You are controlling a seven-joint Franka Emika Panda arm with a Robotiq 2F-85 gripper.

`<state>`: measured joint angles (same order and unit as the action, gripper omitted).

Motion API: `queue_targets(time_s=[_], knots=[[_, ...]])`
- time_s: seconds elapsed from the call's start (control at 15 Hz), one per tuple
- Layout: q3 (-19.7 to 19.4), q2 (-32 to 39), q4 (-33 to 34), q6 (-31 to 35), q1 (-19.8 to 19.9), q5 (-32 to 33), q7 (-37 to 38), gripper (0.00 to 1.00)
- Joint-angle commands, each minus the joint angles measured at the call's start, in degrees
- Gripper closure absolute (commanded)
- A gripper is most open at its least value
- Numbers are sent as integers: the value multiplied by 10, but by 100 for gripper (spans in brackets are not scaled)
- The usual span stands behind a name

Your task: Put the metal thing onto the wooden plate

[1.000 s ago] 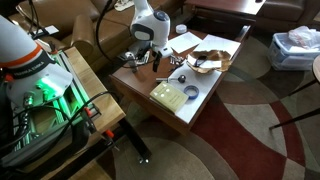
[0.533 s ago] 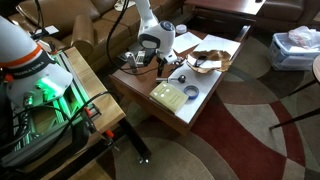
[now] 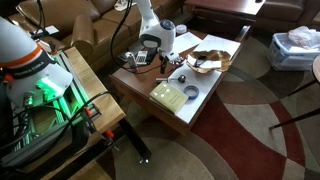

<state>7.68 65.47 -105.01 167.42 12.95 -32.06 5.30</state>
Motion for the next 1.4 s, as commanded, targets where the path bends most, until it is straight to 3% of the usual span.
queue_targets(time_s=[0.0, 0.73, 1.0, 1.33], knots=[[-10, 43, 46, 21, -15, 24, 34, 0], [-108, 100, 107, -5, -90, 70, 148, 0], [-116, 128, 132, -16, -94, 75, 169, 0], [-114, 116, 135, -79, -88, 81, 174, 0]])
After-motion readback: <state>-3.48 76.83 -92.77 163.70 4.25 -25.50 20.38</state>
